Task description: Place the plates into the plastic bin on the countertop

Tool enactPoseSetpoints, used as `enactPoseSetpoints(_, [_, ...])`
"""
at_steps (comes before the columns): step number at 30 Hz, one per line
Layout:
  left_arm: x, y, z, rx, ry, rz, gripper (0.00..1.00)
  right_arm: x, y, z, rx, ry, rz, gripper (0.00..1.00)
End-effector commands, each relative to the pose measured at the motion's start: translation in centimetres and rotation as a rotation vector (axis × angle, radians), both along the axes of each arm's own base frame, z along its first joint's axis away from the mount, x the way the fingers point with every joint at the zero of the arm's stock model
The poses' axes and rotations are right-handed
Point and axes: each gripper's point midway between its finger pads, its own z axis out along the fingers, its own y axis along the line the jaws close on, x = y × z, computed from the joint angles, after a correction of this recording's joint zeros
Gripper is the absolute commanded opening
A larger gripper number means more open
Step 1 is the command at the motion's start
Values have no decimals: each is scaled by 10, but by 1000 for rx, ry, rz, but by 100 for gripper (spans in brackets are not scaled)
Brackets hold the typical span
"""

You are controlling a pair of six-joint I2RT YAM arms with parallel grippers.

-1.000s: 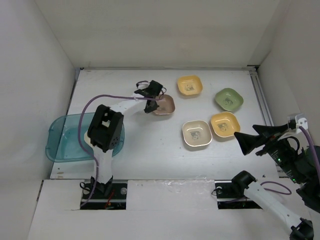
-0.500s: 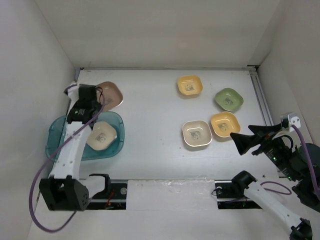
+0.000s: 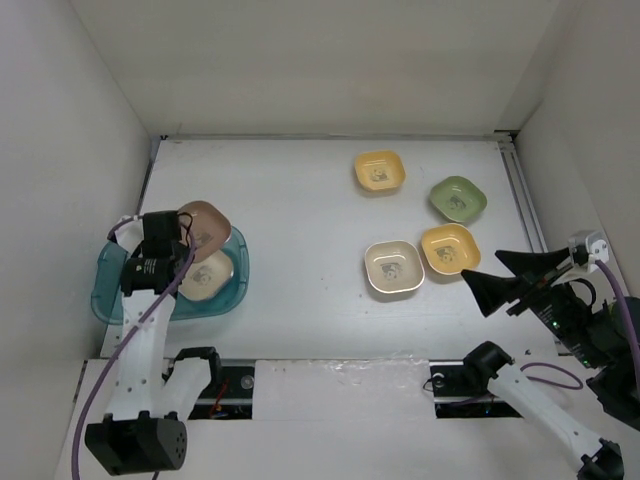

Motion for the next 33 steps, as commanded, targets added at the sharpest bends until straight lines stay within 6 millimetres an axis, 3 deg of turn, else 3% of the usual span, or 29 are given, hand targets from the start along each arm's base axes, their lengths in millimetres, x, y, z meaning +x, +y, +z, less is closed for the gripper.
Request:
enactPoseSetpoints(1, [-17, 0, -1, -63, -13, 104, 0, -6, 6, 20, 40, -83, 52, 100])
enactPoseSetpoints(7, [-33, -5, -32, -114, 82, 160, 0, -13, 2, 23, 10, -112, 59, 100])
enactPoseSetpoints(9, [-40, -5, -32, -123, 91, 175, 0, -14, 1, 26, 15, -119, 58, 100])
enactPoseSetpoints(11, [-47, 0, -31, -108, 90, 218, 8, -17, 1, 29, 19, -128, 70, 100])
enactPoseSetpoints(13, [-52, 1, -33, -103, 101, 248, 28, -18, 2, 29, 12, -133, 81, 100])
enactPoseSetpoints(15, [-55, 3, -36, -103, 118, 273, 67, -22, -1, 33, 24, -147, 82, 100])
enactPoseSetpoints(16, [-57, 2, -34, -111, 118, 287, 94, -24, -4, 32, 27, -147, 80, 100])
enactPoseSetpoints(17, [-60, 4, -34, -99, 126, 293, 100, -22, -6, 32, 30, -145, 72, 100])
enactPoseSetpoints(21, [-50, -2, -8, -116, 8, 225, 100, -24, -15, 32, 47, -149, 60, 100])
enactPoseSetpoints(25, [-19, -21, 33, -136, -182, 37, 100, -21, -15, 31, 43, -137, 62, 100])
enactPoseSetpoints(26, [-12, -24, 35, -142, -193, 8, 100, -15, -11, 29, 30, -121, 53, 100])
enactPoseSetpoints(27, [2, -43, 32, -183, -180, -99, 100, -15, -11, 31, 37, -129, 53, 100])
enactPoseSetpoints(29, [25, -58, 19, -186, -153, -233, 100, -4, -8, 27, 14, -101, 26, 100])
enactPoseSetpoints(31, [41, -88, -8, -258, -63, -378, 100, 2, -12, 27, 31, -78, -18, 100])
enactPoseSetpoints(33, [55, -114, -9, -225, -59, -453, 100, 9, -11, 22, 18, -51, -45, 100])
